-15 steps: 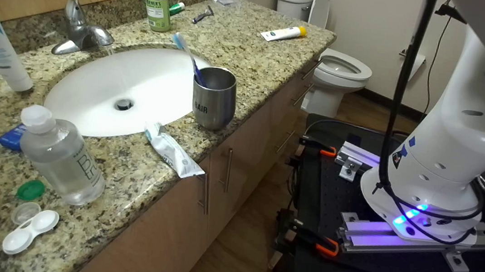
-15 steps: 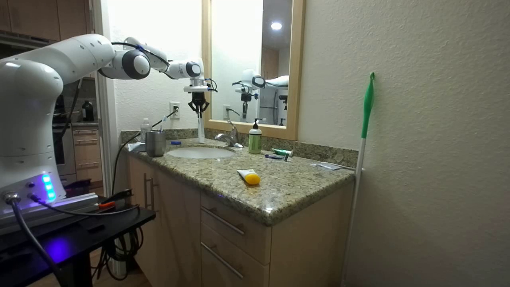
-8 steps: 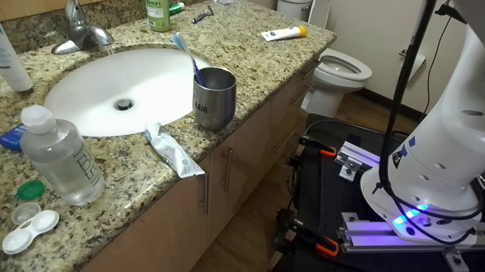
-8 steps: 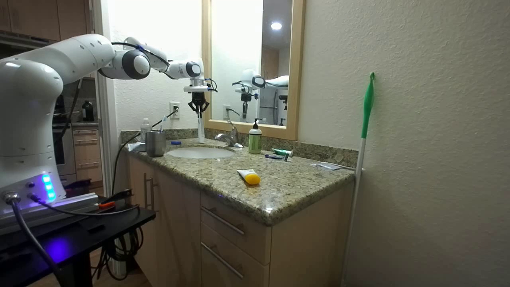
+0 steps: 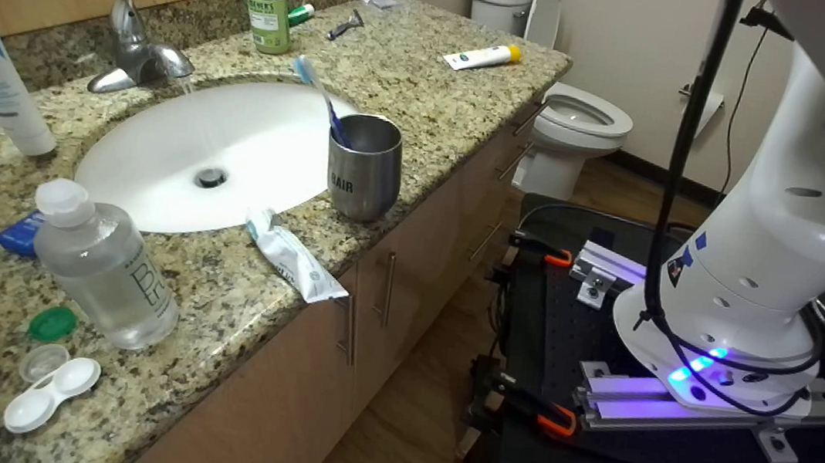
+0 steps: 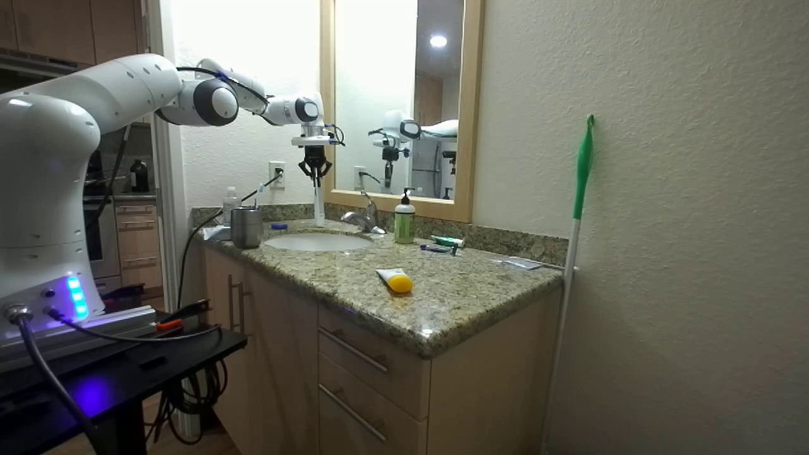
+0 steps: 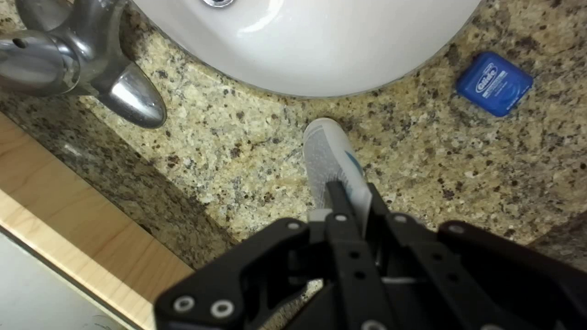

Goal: Move the white and blue tube to the left side of the counter

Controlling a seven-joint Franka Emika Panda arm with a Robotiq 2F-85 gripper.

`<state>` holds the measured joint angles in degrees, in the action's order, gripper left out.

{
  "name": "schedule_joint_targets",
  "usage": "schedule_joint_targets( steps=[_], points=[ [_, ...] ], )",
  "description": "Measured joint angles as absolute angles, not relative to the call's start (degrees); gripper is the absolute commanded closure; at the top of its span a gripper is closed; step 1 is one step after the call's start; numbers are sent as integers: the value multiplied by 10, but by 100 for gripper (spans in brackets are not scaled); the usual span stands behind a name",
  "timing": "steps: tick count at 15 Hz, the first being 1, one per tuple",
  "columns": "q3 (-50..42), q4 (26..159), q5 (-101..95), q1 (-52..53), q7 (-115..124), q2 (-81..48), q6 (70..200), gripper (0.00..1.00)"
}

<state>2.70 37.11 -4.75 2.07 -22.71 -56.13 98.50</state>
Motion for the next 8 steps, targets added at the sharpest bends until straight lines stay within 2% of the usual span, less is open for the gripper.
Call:
schedule_joint_targets(
  steps=[5,6,8],
  points=[
    [27,371,-47,21,-227,-561,985,97],
    [27,371,-47,21,-227,-561,985,89],
    [27,371,-47,21,-227,-561,985,89]
  ],
)
